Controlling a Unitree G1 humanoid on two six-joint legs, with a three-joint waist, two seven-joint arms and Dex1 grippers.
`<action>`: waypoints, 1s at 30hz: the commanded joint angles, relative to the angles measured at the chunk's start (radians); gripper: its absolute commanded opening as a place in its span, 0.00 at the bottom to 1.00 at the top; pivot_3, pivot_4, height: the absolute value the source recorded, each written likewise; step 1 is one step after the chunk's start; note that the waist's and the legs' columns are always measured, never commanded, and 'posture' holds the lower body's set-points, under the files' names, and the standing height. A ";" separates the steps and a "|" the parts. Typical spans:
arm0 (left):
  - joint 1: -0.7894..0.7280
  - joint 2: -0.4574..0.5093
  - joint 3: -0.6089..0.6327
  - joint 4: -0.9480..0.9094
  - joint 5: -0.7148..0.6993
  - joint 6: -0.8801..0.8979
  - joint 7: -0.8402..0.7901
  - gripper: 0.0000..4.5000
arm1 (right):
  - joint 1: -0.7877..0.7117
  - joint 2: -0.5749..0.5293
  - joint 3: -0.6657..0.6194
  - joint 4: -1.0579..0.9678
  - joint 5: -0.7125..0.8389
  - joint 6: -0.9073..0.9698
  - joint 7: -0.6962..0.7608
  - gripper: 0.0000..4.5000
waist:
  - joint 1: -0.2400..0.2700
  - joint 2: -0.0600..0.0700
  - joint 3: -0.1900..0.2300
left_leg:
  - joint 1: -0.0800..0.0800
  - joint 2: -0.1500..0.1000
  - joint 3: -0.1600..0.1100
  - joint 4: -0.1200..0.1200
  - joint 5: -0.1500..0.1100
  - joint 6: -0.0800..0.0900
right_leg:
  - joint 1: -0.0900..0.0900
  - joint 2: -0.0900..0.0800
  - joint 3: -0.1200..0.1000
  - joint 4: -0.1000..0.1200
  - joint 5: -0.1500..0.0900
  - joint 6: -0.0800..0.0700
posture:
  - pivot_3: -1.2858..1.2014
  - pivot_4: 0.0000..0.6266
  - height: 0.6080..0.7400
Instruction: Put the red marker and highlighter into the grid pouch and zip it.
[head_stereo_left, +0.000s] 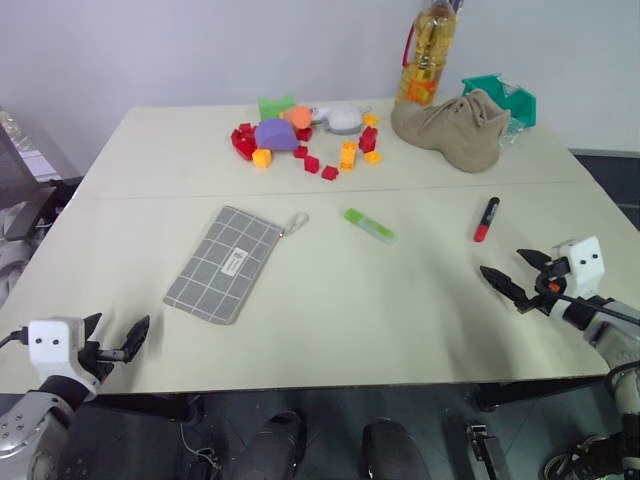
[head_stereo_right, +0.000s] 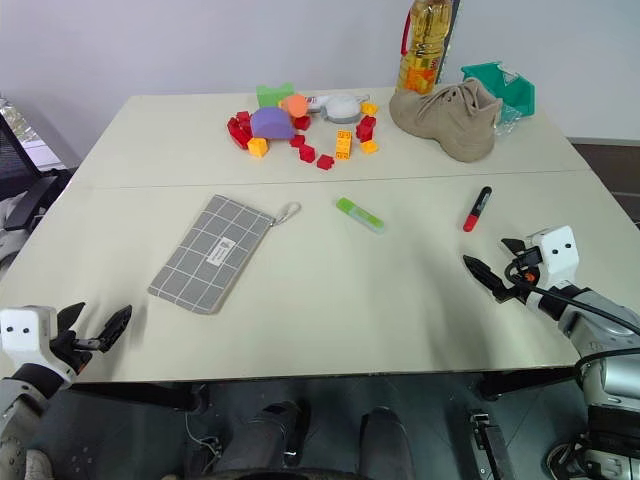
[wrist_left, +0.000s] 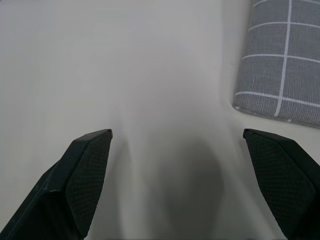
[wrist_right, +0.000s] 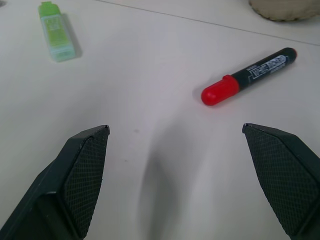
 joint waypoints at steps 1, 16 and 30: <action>0.002 0.002 0.031 -0.038 -0.006 -0.024 0.010 1.00 | -0.016 -0.001 -0.010 -0.016 0.002 -0.017 -0.001 0.99 | 0.000 0.000 0.000 | 0.000 0.000 0.000 0.000 0.000 0.000 | 0.000 0.000 0.000 0.000 0.000 0.000 | 0.52 0.24 1.00; -0.047 -0.025 0.011 -0.033 -0.001 -0.104 0.010 1.00 | -0.121 0.081 0.128 -0.203 0.077 0.073 0.015 0.99 | -0.004 0.000 0.000 | 0.000 0.000 0.000 0.000 0.000 0.000 | 0.000 0.000 0.000 0.000 0.000 0.000 | 0.52 0.24 1.00; 0.070 0.065 -0.082 -0.101 0.190 -0.316 -0.109 1.00 | -0.398 0.381 0.499 -0.203 0.001 0.155 -0.063 0.01 | -0.002 0.000 0.000 | 0.000 0.000 -0.001 -0.002 -0.001 0.001 | -0.003 0.000 0.000 -0.003 0.000 0.000 | 0.52 0.24 1.00</action>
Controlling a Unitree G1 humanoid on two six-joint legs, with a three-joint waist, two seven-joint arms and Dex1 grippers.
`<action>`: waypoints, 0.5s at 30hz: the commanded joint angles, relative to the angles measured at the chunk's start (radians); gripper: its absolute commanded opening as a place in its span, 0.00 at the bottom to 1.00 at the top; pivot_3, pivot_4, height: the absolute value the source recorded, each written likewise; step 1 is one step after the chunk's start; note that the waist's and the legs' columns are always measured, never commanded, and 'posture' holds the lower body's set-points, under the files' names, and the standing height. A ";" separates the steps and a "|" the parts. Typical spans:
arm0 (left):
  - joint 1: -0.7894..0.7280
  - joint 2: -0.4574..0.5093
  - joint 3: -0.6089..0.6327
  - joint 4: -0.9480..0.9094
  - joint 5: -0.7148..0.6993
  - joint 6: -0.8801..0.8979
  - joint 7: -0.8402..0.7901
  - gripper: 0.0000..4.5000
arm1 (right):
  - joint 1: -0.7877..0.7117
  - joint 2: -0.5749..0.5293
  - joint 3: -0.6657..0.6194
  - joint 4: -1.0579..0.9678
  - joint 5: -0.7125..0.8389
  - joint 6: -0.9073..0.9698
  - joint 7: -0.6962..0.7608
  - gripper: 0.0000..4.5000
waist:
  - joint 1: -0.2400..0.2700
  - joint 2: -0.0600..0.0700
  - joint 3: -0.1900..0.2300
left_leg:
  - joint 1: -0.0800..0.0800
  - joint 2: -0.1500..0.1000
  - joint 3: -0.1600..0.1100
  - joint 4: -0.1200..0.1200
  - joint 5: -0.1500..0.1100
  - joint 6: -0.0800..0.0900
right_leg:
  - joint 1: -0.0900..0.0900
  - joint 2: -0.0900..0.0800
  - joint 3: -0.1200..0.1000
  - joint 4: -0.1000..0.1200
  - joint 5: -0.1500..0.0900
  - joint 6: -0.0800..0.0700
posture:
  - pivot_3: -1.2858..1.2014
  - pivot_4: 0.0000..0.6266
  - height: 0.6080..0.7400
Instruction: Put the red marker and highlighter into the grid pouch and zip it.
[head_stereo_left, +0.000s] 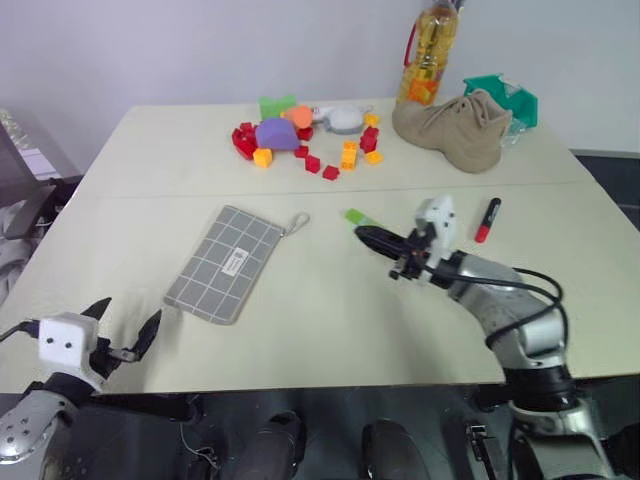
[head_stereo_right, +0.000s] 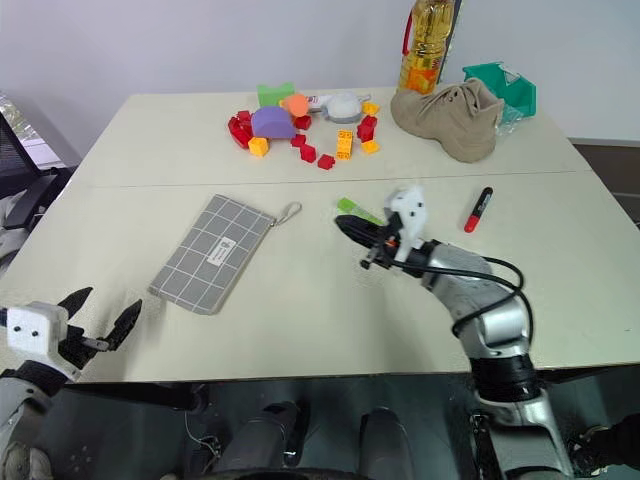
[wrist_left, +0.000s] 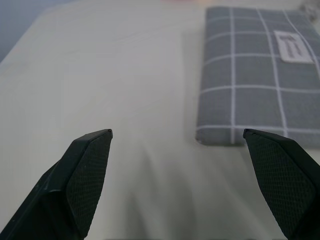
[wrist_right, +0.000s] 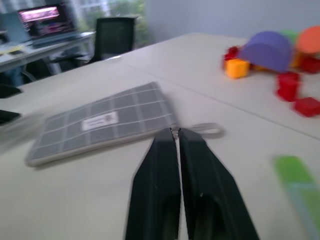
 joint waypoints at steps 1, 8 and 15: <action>0.030 0.060 -0.035 -0.048 0.107 -0.111 -0.043 1.00 | -0.070 0.066 0.107 0.072 -0.111 -0.052 -0.048 0.01 | -0.004 0.000 0.000 | 0.000 0.000 0.000 0.000 0.000 0.000 | 0.000 0.000 0.000 0.000 0.000 0.000 | 0.52 0.24 1.00; 0.029 0.109 -0.110 -0.065 0.211 -0.195 -0.060 1.00 | -0.251 0.293 0.274 0.323 -0.274 -0.055 -0.146 0.01 | -0.012 0.001 0.000 | 0.001 0.000 0.000 -0.003 0.001 -0.001 | -0.002 0.005 0.001 0.000 0.002 0.002 | 0.52 0.24 1.00; 0.060 0.142 -0.105 -0.065 0.222 -0.200 -0.095 1.00 | -0.409 0.504 0.353 0.635 -0.376 -0.041 -0.192 0.01 | -0.014 0.001 0.000 | 0.004 0.004 0.000 -0.013 0.004 -0.007 | -0.006 0.010 0.006 0.003 0.002 0.001 | 0.52 0.24 1.00</action>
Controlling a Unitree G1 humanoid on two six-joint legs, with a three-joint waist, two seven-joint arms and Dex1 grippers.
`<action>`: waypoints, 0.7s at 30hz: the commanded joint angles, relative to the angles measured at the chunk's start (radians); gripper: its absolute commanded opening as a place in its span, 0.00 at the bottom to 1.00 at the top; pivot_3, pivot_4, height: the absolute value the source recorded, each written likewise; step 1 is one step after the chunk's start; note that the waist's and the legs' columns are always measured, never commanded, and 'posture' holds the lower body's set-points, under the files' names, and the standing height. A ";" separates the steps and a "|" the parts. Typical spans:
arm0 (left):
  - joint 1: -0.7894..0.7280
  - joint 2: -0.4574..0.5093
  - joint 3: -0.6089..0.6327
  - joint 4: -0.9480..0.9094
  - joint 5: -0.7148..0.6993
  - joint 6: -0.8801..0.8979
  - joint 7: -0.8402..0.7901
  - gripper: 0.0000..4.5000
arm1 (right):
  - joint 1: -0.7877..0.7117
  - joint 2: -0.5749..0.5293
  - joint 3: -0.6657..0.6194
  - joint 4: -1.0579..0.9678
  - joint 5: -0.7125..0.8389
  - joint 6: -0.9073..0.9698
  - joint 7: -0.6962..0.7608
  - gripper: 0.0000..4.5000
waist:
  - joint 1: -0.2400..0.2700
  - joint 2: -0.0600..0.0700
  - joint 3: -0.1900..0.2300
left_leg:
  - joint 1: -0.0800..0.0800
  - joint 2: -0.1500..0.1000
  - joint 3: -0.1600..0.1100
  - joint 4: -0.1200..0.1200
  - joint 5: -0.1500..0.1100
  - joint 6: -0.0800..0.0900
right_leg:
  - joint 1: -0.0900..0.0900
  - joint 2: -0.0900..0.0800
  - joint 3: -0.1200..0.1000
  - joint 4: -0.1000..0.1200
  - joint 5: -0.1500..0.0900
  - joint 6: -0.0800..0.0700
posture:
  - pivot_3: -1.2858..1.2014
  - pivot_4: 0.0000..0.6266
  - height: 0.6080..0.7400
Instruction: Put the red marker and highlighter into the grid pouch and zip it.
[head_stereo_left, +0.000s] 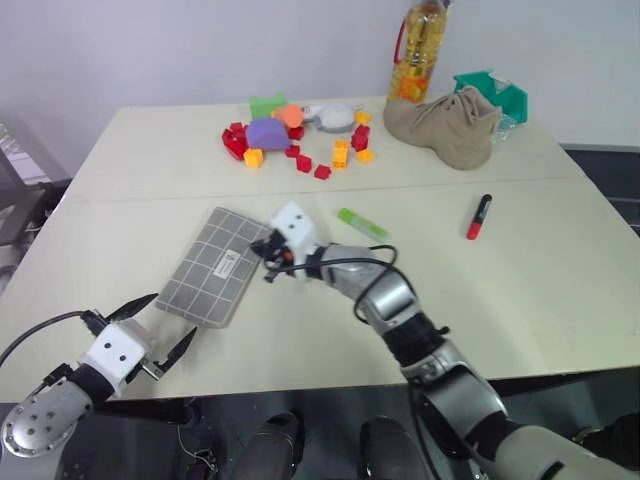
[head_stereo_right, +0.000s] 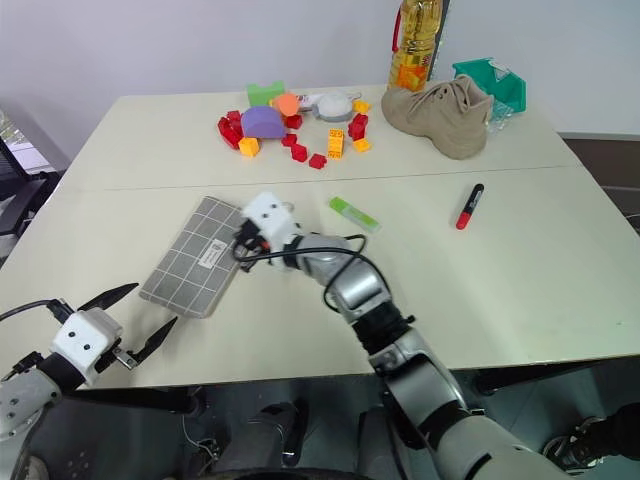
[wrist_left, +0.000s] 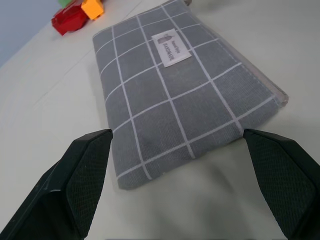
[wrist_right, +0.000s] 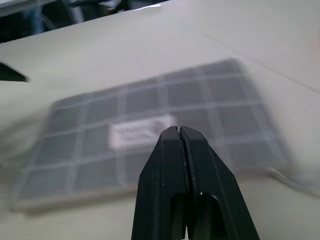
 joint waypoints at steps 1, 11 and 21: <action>0.025 0.025 0.017 -0.027 0.005 -0.021 -0.015 1.00 | -0.063 0.070 -0.010 0.139 -0.026 0.010 -0.021 0.01 | 0.000 0.000 0.000 | 0.000 0.001 0.000 0.000 0.000 0.000 | 0.000 0.001 0.000 0.000 0.000 -0.001 | 0.52 0.24 1.00; 0.014 0.052 -0.017 -0.017 0.171 -0.117 0.036 1.00 | -0.126 0.152 -0.164 0.348 0.020 0.097 -0.113 0.01 | 0.004 0.001 0.001 | 0.006 0.006 0.001 -0.003 0.002 -0.003 | 0.000 0.008 0.005 0.002 0.004 -0.006 | 0.52 0.24 1.00; -0.178 0.062 -0.175 0.132 0.488 -0.246 0.226 1.00 | -0.097 0.164 -0.164 0.293 0.028 0.129 -0.121 0.01 | 0.004 0.002 0.000 | 0.008 0.006 0.002 -0.005 0.002 -0.003 | -0.001 0.009 0.008 0.002 0.004 -0.006 | 0.52 0.24 1.00</action>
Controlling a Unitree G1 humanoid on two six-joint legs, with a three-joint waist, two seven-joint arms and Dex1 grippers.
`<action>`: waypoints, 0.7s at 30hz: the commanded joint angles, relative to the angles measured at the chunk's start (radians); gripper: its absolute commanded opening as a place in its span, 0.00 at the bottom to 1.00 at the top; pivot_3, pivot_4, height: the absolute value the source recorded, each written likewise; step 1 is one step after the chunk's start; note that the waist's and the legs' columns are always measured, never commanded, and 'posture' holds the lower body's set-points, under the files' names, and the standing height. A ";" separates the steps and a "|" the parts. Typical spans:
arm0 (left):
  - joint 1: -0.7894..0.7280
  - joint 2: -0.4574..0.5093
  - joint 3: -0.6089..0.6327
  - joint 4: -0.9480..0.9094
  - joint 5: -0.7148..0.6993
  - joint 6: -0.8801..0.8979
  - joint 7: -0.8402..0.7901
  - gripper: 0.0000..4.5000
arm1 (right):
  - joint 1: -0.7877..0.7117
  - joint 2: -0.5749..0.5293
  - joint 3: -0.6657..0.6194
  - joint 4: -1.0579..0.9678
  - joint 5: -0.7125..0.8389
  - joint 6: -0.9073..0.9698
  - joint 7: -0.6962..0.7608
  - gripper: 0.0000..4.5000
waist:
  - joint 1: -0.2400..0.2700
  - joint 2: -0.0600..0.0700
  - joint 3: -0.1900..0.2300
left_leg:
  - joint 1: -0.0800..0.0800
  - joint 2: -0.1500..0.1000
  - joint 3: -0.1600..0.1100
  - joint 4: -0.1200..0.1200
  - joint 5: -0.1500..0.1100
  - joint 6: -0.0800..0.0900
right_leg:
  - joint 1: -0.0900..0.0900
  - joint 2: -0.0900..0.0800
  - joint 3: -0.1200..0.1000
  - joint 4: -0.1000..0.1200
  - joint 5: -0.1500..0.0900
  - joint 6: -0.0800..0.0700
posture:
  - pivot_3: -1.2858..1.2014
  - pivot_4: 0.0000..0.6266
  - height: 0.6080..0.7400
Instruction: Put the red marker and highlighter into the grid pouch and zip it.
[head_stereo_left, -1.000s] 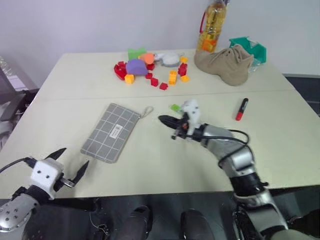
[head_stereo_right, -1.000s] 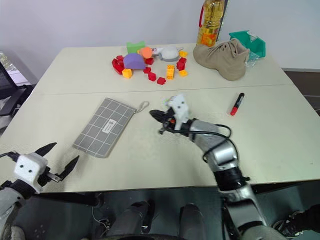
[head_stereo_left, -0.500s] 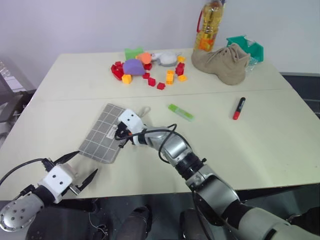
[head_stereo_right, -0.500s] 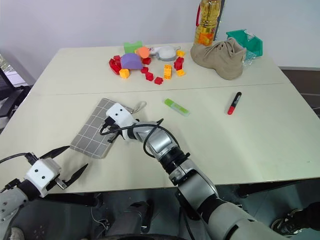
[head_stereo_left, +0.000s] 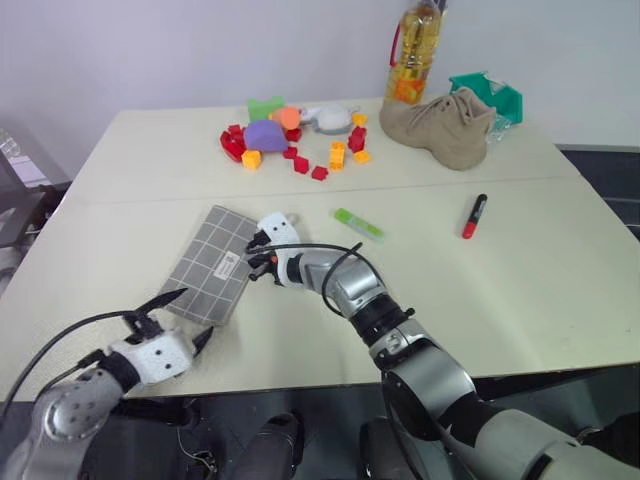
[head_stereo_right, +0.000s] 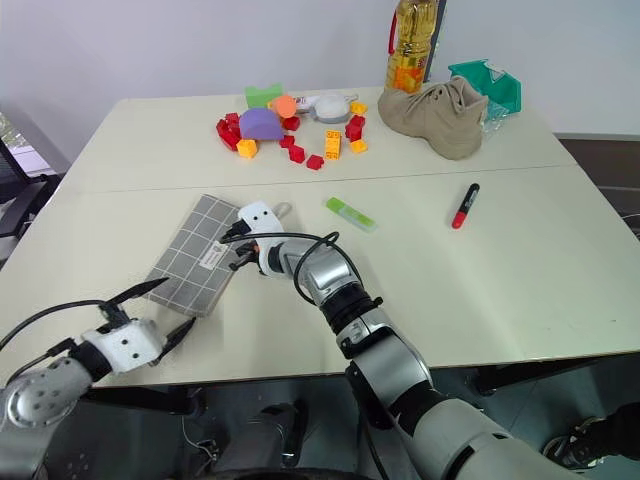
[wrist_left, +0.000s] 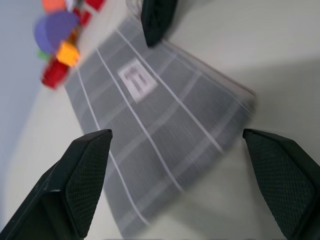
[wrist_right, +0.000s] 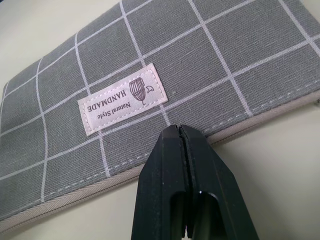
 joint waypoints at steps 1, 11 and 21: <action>-0.057 0.011 -0.033 0.057 0.081 -0.029 0.074 1.00 | 0.024 0.064 0.000 -0.032 0.002 0.014 -0.010 0.01 | 0.001 0.000 0.000 | 0.000 0.000 0.000 0.000 0.000 0.000 | 0.000 0.000 0.000 0.000 0.000 0.000 | 0.52 0.24 1.00; -0.174 0.008 -0.103 0.163 0.152 -0.059 0.185 1.00 | 0.020 0.069 -0.016 -0.035 0.014 0.015 -0.012 0.01 | -0.004 0.000 0.000 | 0.001 0.000 0.000 -0.001 0.000 0.000 | -0.002 0.002 0.002 0.002 0.001 0.000 | 0.52 0.24 1.00; -0.059 0.024 -0.052 0.091 0.020 -0.038 0.143 1.00 | 0.012 0.051 0.011 -0.104 -0.013 -0.156 0.025 0.01 | -0.022 0.000 0.000 | 0.001 0.001 0.001 -0.001 0.000 -0.001 | -0.004 0.002 0.005 0.002 0.001 -0.001 | 0.52 0.24 1.00</action>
